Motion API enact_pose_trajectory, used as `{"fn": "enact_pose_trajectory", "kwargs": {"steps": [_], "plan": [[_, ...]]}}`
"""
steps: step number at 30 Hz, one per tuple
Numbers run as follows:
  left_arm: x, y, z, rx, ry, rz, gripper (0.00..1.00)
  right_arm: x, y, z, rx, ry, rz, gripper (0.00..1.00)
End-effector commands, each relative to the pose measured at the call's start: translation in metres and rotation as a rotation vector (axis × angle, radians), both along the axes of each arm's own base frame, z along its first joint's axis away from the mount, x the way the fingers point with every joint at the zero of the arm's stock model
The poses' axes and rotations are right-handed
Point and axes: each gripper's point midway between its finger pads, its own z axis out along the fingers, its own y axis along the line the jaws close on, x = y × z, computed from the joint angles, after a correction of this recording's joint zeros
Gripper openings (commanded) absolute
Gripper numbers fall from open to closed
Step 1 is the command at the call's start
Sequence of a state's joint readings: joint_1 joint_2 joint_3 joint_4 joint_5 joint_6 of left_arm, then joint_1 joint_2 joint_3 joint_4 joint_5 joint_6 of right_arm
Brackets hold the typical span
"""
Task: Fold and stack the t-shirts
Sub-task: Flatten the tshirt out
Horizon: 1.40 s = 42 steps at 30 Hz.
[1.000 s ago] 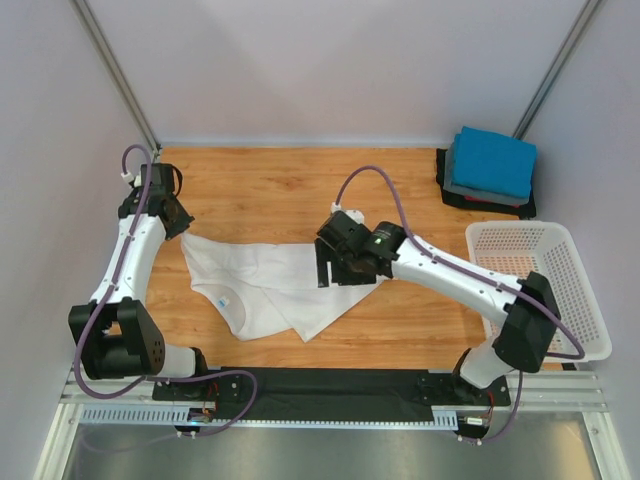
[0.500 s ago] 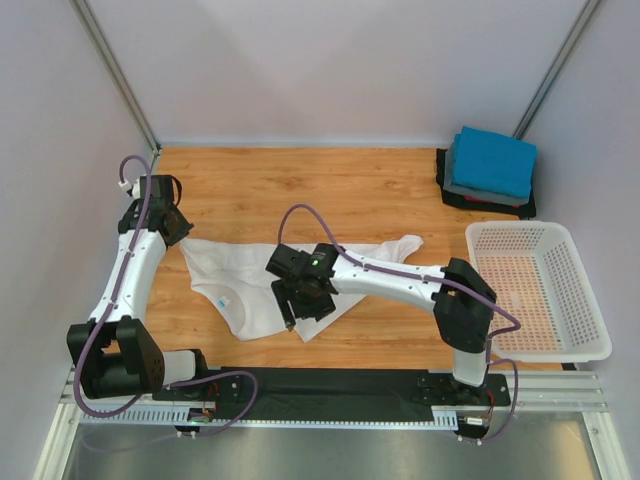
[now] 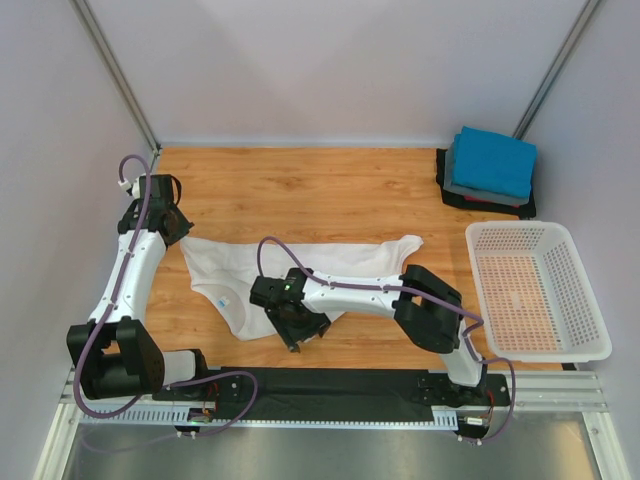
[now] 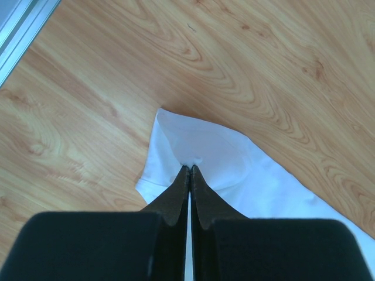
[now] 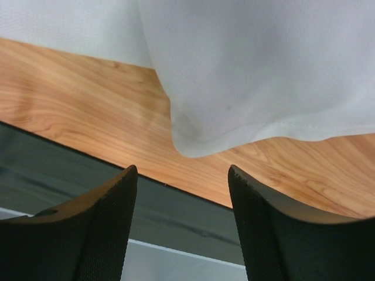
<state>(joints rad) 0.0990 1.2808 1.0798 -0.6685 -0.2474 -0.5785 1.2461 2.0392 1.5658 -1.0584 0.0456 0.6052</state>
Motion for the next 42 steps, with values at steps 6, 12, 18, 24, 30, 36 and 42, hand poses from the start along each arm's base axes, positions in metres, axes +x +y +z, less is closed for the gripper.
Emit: {"fn": "enact_pose_trajectory", "kwargs": {"steps": [6,12,18,24,30,36,42], "plan": [[0.005,0.001,0.015,0.0,-0.066,0.006,0.0,0.019,0.011,-0.004,0.007,-0.085,0.044,0.6],[0.006,-0.001,0.013,-0.008,-0.061,0.001,0.0,0.022,0.016,-0.007,0.026,-0.1,0.064,0.57],[0.005,0.0,0.013,-0.004,-0.06,0.003,0.0,0.02,0.022,-0.011,0.038,-0.1,0.103,0.54],[0.006,0.001,0.012,-0.003,-0.056,0.005,0.0,0.024,0.023,-0.016,0.013,-0.118,0.12,0.47],[0.006,0.002,0.012,-0.007,-0.054,0.006,0.0,0.042,0.017,-0.01,0.002,-0.228,0.095,0.0],[0.008,0.004,0.016,0.003,-0.068,0.002,0.0,0.047,0.017,0.047,0.157,-0.313,0.059,0.0],[0.011,0.008,0.061,0.064,-0.125,-0.047,0.0,0.063,-0.002,0.139,0.278,-0.426,0.059,0.0]]}}
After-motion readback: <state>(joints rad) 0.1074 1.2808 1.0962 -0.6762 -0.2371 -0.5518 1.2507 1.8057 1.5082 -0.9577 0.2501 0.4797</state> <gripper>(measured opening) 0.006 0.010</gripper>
